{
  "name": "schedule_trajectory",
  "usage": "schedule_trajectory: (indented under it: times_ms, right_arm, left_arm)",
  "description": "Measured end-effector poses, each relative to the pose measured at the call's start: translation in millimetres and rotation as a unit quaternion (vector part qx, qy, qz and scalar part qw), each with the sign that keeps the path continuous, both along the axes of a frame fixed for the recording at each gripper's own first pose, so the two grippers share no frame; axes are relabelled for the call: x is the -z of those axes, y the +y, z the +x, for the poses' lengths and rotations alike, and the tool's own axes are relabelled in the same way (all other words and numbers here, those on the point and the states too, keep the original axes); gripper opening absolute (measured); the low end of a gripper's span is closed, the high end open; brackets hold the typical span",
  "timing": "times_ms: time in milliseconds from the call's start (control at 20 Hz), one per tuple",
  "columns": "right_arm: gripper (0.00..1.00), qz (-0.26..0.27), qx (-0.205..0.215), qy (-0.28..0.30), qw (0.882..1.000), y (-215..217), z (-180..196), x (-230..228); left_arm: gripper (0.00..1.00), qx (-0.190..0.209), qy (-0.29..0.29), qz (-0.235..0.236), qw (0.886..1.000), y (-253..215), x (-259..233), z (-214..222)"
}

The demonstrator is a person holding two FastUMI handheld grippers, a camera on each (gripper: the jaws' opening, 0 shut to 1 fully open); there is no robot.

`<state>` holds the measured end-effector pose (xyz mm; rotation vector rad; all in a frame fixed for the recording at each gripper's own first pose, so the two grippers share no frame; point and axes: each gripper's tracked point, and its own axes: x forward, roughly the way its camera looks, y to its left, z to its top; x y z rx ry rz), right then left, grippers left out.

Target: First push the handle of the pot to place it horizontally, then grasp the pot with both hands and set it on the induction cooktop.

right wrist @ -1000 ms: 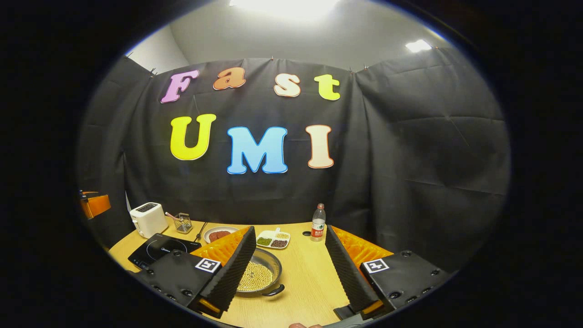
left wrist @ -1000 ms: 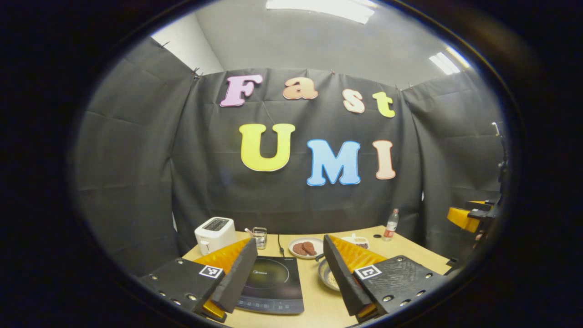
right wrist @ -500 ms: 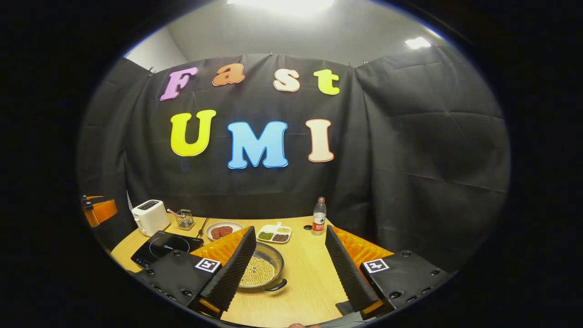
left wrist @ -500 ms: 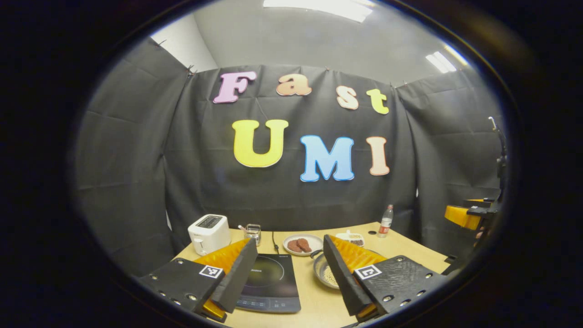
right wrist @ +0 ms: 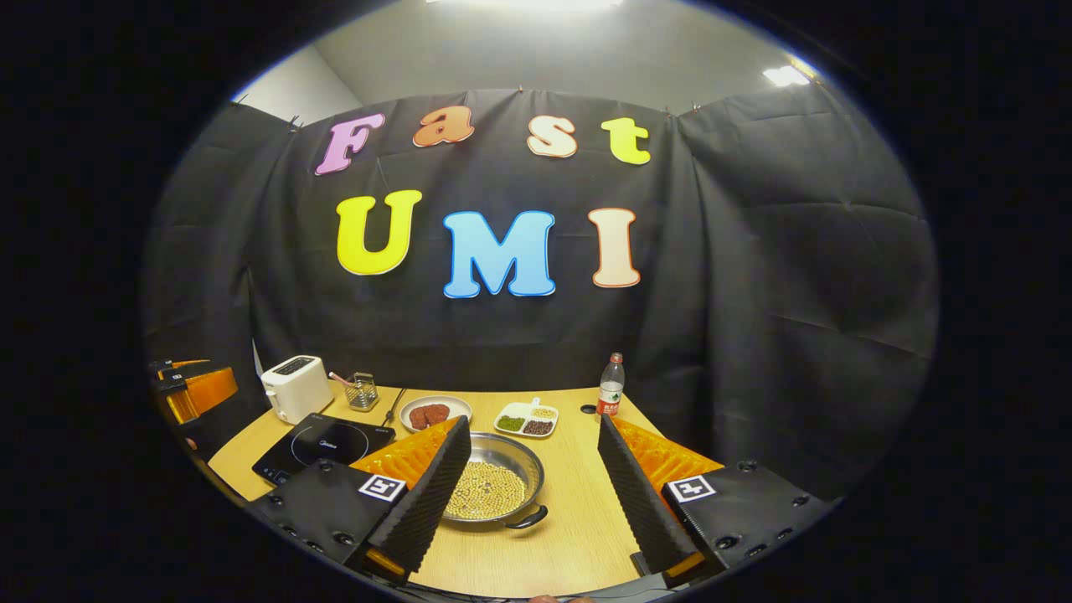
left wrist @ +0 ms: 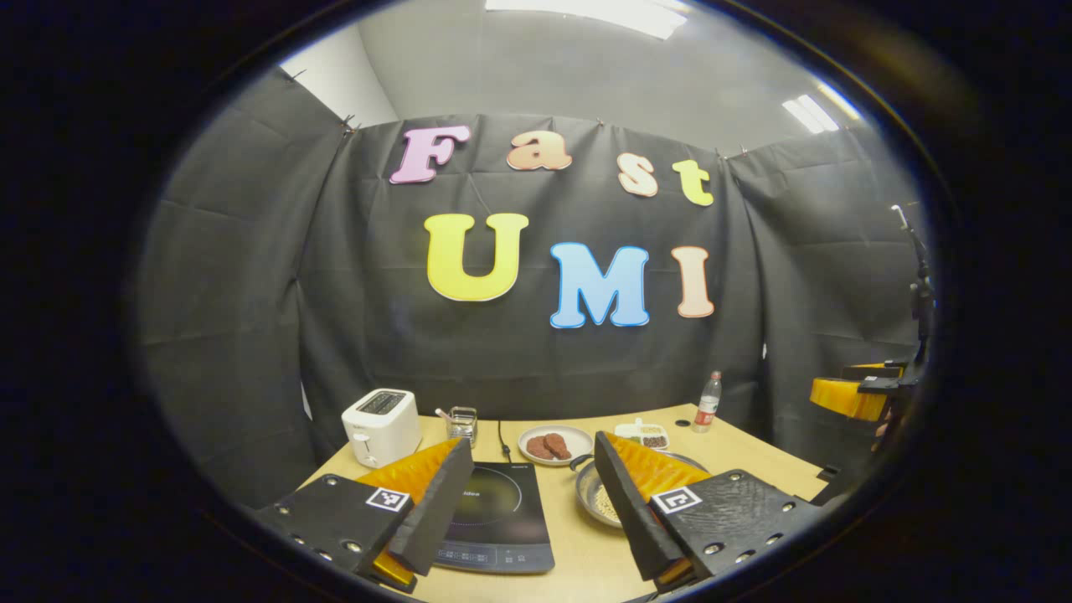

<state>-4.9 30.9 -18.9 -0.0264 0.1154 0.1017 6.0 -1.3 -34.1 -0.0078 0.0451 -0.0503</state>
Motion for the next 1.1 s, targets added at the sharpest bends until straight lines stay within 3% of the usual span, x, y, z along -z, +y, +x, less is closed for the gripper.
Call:
schedule_trajectory:
  times_ms: [50,250,300,500,600,650,750,800,850,900,950,1000,1100]
  right_arm:
    - [0.98,-0.004,-0.005,0.008,1.0,4,3,4]
    - [0.97,-0.01,-0.046,0.059,0.997,34,13,26]
    - [0.98,-0.011,-0.065,0.078,0.995,45,14,34]
    - [0.97,-0.026,-0.131,0.133,0.982,81,15,56]
    - [0.86,-0.029,-0.146,0.16,0.976,91,15,67]
    - [0.67,-0.032,-0.147,0.17,0.974,93,17,72]
    - [0.44,-0.043,-0.152,0.199,0.967,98,21,84]
    - [0.38,-0.047,-0.158,0.214,0.963,101,21,89]
    - [0.23,-0.049,-0.16,0.221,0.961,101,21,91]
    - [0.15,-0.052,-0.166,0.227,0.958,103,23,93]
    - [0.11,-0.06,-0.163,0.234,0.957,101,27,98]
    - [0.05,-0.055,-0.167,0.238,0.955,104,34,105]
    - [0.02,-0.042,-0.179,0.264,0.947,106,24,112]
  left_arm:
    - [0.89,-0.004,0.003,-0.001,1.0,4,3,0]
    - [0.85,-0.021,0.024,-0.003,0.999,20,19,-5]
    - [0.89,-0.026,0.025,0.0,0.999,25,20,-6]
    - [0.89,-0.039,0.031,0.006,0.999,38,29,-6]
    - [0.89,-0.051,0.031,0.008,0.998,48,28,-4]
    - [0.89,-0.055,0.029,0.007,0.998,51,26,-3]
    - [0.89,-0.062,0.027,0.004,0.998,55,24,-5]
    - [0.93,-0.064,0.03,0.004,0.997,57,26,-6]
    - [0.85,-0.068,0.032,0.005,0.997,59,27,-7]
    - [0.89,-0.071,0.034,0.005,0.997,60,30,-7]
    - [0.85,-0.075,0.038,0.003,0.996,61,32,-8]
    - [0.89,-0.077,0.041,0.002,0.996,61,35,-8]
    - [0.85,-0.08,0.048,0.002,0.996,58,35,-8]
